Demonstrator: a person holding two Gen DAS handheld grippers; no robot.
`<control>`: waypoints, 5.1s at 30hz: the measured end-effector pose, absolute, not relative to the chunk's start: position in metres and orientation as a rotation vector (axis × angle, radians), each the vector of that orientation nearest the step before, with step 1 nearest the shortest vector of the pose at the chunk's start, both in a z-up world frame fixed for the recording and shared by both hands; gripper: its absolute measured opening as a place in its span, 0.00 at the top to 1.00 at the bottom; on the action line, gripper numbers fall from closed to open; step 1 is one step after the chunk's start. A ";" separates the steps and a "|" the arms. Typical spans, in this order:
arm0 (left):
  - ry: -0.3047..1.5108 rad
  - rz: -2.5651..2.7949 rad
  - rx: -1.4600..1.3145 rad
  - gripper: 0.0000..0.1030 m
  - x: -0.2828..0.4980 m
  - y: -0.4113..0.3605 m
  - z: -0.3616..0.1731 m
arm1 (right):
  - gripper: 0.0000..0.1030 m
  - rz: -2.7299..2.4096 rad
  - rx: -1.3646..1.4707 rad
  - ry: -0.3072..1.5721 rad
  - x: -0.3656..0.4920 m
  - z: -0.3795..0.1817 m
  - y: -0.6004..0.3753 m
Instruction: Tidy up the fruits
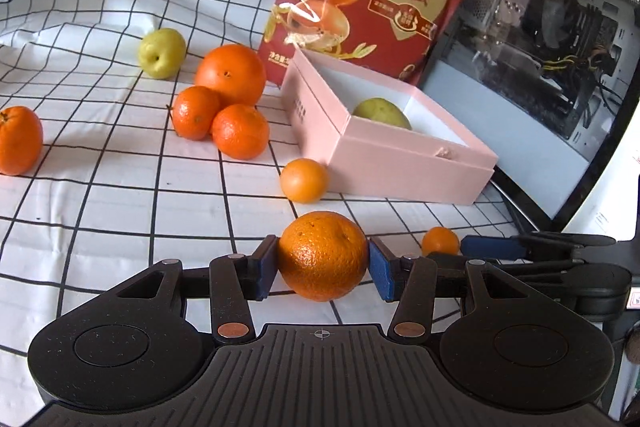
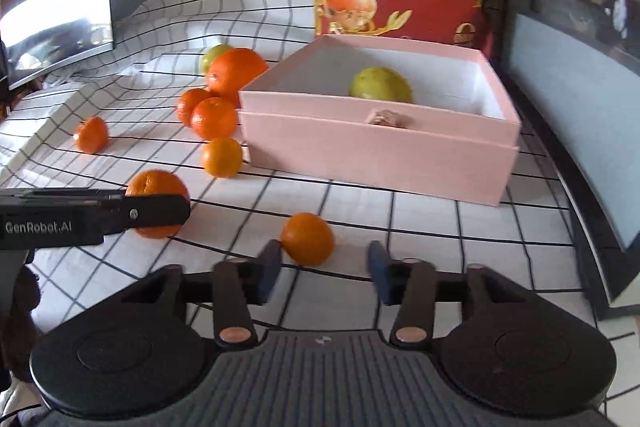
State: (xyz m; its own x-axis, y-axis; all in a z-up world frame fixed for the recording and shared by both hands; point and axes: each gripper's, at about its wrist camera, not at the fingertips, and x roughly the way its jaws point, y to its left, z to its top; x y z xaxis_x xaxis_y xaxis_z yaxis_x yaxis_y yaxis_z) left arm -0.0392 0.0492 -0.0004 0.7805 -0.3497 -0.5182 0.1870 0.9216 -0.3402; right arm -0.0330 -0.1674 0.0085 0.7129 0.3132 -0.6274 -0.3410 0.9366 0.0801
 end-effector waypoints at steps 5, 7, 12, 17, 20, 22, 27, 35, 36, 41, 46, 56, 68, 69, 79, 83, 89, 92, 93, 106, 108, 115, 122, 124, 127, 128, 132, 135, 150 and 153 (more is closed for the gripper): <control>0.604 -0.298 -0.298 0.48 -0.042 0.052 -0.003 | 0.25 0.345 0.001 0.703 -0.023 0.008 -0.172; 0.603 -0.294 -0.289 0.48 -0.042 0.051 -0.002 | 0.23 0.340 0.002 0.702 -0.025 0.007 -0.172; 0.601 -0.299 -0.299 0.48 -0.042 0.052 -0.002 | 0.16 0.311 -0.005 0.711 -0.023 0.006 -0.171; 0.600 -0.301 -0.315 0.48 -0.042 0.053 -0.002 | 0.11 0.313 -0.054 0.724 -0.023 0.005 -0.164; 0.598 -0.292 -0.309 0.48 -0.042 0.054 -0.002 | 0.09 0.313 -0.068 0.728 -0.022 0.005 -0.162; 0.598 -0.287 -0.304 0.48 -0.043 0.054 -0.003 | 0.06 0.322 -0.078 0.736 -0.022 0.004 -0.160; 0.592 -0.287 -0.312 0.49 -0.043 0.056 -0.003 | 0.00 0.316 -0.095 0.761 -0.018 0.004 -0.159; 0.629 -0.311 -0.234 0.49 -0.043 0.044 0.001 | 0.00 0.381 -0.128 0.768 -0.020 0.004 -0.165; 0.633 -0.305 -0.219 0.49 -0.043 0.042 0.002 | 0.00 0.387 -0.130 0.763 -0.021 0.004 -0.166; 0.650 -0.294 -0.160 0.48 -0.047 0.030 0.005 | 0.11 0.406 -0.132 0.747 -0.014 0.006 -0.164; 0.649 -0.276 -0.089 0.48 -0.054 0.019 0.008 | 0.47 0.445 -0.140 0.713 -0.016 0.011 -0.158; 0.636 -0.294 -0.015 0.48 -0.058 0.005 0.015 | 0.71 0.462 -0.156 0.712 -0.028 0.030 -0.162; 0.602 -0.391 -0.157 0.48 -0.014 0.018 0.052 | 0.72 0.354 -0.099 0.689 -0.023 0.055 -0.196; 0.595 -0.388 -0.188 0.49 0.000 0.022 0.060 | 0.72 0.349 -0.105 0.672 -0.020 0.062 -0.196; 0.614 -0.353 -0.236 0.48 0.105 -0.001 0.091 | 0.72 0.129 -0.091 0.497 0.060 0.155 -0.185; 0.633 -0.295 -0.071 0.48 0.116 -0.028 0.079 | 0.72 0.048 -0.131 0.478 0.086 0.174 -0.171; 0.726 -0.296 0.037 0.48 0.124 -0.044 0.054 | 0.72 0.073 -0.096 0.552 0.105 0.165 -0.170; 0.724 -0.325 0.039 0.48 0.121 -0.039 0.050 | 0.72 0.082 -0.061 0.623 0.115 0.147 -0.174; 0.711 -0.339 0.029 0.48 0.119 -0.037 0.051 | 0.72 0.082 -0.057 0.649 0.119 0.139 -0.175; 0.531 -0.307 -0.118 0.51 0.053 0.061 0.087 | 0.72 0.084 0.048 0.855 0.149 0.066 -0.187; 0.504 -0.262 -0.143 0.51 0.037 0.088 0.089 | 0.70 0.077 0.060 0.856 0.151 0.061 -0.187; 0.435 -0.070 -0.226 0.51 -0.015 0.194 0.093 | 0.52 0.110 0.122 0.833 0.152 0.073 -0.189; 0.453 0.065 -0.337 0.51 -0.038 0.264 0.077 | 0.44 0.232 0.097 0.799 0.127 0.093 -0.147; 0.471 0.065 -0.342 0.51 -0.038 0.268 0.069 | 0.42 0.270 0.065 0.802 0.119 0.095 -0.127; 0.503 0.016 -0.339 0.51 -0.032 0.262 0.059 | 0.39 0.329 0.001 0.813 0.107 0.095 -0.095; 0.513 -0.005 -0.336 0.51 -0.031 0.259 0.056 | 0.38 0.350 -0.020 0.818 0.103 0.094 -0.084; 0.542 -0.026 -0.257 0.51 -0.020 0.236 0.051 | 0.37 0.426 -0.073 0.836 0.088 0.090 -0.050; 0.567 0.002 -0.180 0.51 -0.011 0.219 0.047 | 0.31 0.450 -0.134 0.815 0.074 0.088 -0.032; 0.676 0.080 -0.136 0.48 0.016 0.204 0.016 | 0.32 0.573 -0.043 0.855 0.024 0.074 -0.076; 0.675 0.092 -0.121 0.49 0.015 0.200 0.015 | 0.37 0.544 -0.075 0.814 0.009 0.060 -0.079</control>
State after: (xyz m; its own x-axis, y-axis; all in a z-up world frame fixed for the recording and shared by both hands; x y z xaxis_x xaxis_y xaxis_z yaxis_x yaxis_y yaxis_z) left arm 0.0152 0.1997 0.0151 0.7769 0.0450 -0.6280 -0.1238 0.9889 -0.0823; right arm 0.0087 -0.0790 0.0596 0.5581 0.4323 -0.7082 -0.4887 0.8611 0.1404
